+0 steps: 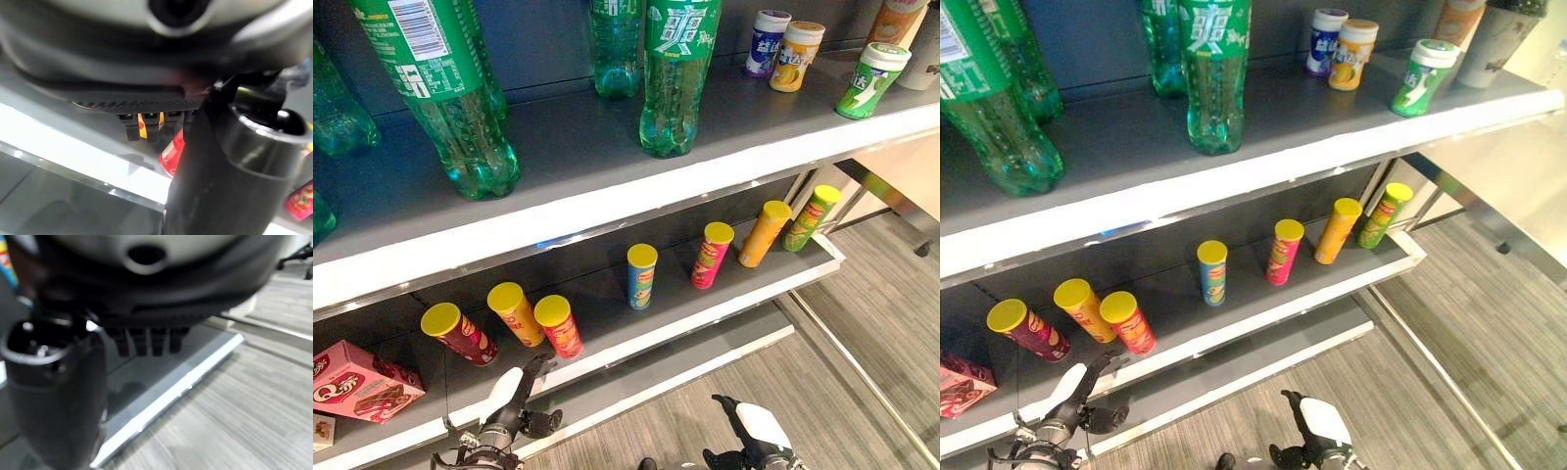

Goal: Put the goods on the table back onto the shelves and tidy them up.

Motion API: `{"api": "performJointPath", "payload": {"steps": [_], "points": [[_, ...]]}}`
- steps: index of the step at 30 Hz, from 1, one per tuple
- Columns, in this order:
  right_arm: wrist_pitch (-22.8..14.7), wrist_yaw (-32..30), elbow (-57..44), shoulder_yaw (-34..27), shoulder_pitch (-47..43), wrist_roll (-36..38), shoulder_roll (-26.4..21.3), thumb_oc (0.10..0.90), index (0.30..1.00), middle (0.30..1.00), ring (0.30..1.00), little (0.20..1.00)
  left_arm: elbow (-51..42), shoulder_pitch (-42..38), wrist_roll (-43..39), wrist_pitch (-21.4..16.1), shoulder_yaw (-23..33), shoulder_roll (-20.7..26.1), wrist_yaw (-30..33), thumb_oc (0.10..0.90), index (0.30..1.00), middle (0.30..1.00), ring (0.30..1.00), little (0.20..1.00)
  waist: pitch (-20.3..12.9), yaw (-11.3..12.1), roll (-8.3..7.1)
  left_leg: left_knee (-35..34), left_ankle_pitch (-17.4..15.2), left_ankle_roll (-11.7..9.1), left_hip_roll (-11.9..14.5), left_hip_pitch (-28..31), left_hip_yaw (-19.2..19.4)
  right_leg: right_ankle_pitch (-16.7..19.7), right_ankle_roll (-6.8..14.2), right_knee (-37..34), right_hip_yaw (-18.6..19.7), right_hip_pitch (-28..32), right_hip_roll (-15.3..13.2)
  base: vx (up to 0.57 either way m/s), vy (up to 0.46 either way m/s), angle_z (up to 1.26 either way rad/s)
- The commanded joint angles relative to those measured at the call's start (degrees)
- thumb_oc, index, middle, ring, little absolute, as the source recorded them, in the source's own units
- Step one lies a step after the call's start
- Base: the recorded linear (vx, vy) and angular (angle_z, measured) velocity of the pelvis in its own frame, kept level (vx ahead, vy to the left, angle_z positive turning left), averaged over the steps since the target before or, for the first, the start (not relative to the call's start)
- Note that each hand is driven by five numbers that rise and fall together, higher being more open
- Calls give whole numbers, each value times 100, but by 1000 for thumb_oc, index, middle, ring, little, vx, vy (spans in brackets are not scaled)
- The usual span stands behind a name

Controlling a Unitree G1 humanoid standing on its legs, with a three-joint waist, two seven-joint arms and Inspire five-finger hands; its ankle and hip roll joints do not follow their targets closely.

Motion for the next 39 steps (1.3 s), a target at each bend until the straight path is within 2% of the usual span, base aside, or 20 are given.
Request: {"api": "performJointPath", "payload": {"steps": [1,26,39], "points": [[-215,-309,31,58,-172,144,42,800,900,900,900,900,-317,-246,48,-237,260,56,464,800,900,900,900,900,78,35,-267,228,-552,-245,78,495,126,1489,983,-2143,259,850,-177,0,0,0],[-241,-338,236,146,-211,343,68,800,900,900,900,900,511,-668,100,-87,43,-34,715,800,900,900,900,900,83,11,-292,172,-507,-287,108,540,202,1485,964,-2183,292,890,-132,1,-2,-1],[-248,-329,302,228,-284,412,17,800,900,900,900,900,671,-1037,41,-83,-229,-89,740,800,900,900,900,900,72,-116,-208,142,-493,-303,96,608,292,1485,965,-2200,383,913,-139,9,-10,-4]]}}
